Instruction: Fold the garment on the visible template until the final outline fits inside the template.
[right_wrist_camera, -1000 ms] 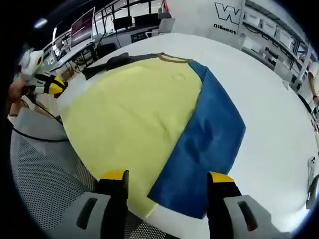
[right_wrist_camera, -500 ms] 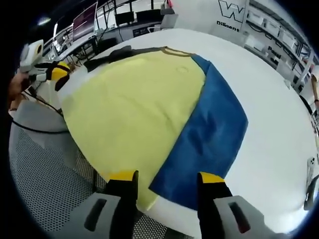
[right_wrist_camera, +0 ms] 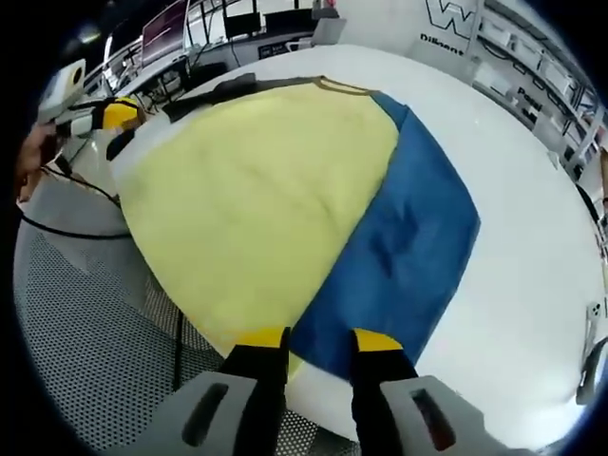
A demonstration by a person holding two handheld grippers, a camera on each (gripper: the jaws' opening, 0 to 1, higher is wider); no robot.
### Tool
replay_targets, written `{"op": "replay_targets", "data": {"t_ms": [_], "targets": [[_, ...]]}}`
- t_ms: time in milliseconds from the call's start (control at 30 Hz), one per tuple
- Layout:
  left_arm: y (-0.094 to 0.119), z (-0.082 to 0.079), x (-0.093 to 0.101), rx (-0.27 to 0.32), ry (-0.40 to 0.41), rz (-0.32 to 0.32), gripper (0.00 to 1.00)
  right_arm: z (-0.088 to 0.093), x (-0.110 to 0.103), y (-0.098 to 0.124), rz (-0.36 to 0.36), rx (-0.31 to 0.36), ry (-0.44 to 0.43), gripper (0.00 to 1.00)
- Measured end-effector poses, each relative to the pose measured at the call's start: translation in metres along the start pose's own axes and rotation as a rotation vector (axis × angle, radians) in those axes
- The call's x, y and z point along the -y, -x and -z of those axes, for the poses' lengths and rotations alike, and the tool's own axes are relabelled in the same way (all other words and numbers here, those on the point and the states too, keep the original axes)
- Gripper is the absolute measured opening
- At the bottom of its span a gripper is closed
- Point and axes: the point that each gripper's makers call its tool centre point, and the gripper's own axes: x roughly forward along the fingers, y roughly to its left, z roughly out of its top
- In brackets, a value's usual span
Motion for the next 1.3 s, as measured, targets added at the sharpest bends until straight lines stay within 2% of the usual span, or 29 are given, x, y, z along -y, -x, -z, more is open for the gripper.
{"op": "replay_targets", "data": {"t_ms": [133,300,600,700,800,833,900,1000,1067,1167,1300], "targets": [[-0.002,-0.002,0.001,0.014,0.004,0.0,0.06,0.002,0.0,-0.001,0.005,-0.006,0.0,0.12],[-0.005,-0.003,0.003,0.024,0.006,0.0,0.07,0.001,0.001,0.0,0.002,-0.006,-0.013,0.01],[-0.007,0.0,0.006,0.018,0.009,0.011,0.06,-0.004,0.009,0.011,0.025,0.026,-0.065,0.0],[-0.007,0.001,0.006,0.014,0.008,0.012,0.06,-0.011,0.017,0.016,0.046,0.083,-0.144,0.0],[-0.007,0.001,0.005,0.017,0.007,0.011,0.06,-0.016,0.022,0.02,0.067,0.119,-0.186,0.0],[-0.007,0.0,0.005,0.018,0.008,0.012,0.06,-0.02,0.027,0.025,0.066,0.159,-0.29,0.0],[-0.007,0.0,0.004,0.019,0.01,0.01,0.06,-0.024,0.035,0.031,0.07,0.198,-0.348,0.0],[-0.006,0.0,0.003,0.021,0.013,0.009,0.06,-0.029,0.05,0.04,0.13,0.237,-0.331,0.0],[-0.006,0.001,0.003,0.02,0.014,0.01,0.06,-0.034,0.054,0.044,0.138,0.263,-0.366,0.0],[-0.005,0.002,0.002,0.021,0.016,0.008,0.05,-0.04,0.059,0.05,0.149,0.289,-0.37,0.0],[-0.004,0.002,-0.001,0.026,0.026,0.001,0.05,-0.055,0.071,0.06,0.165,0.364,-0.421,0.0]]}}
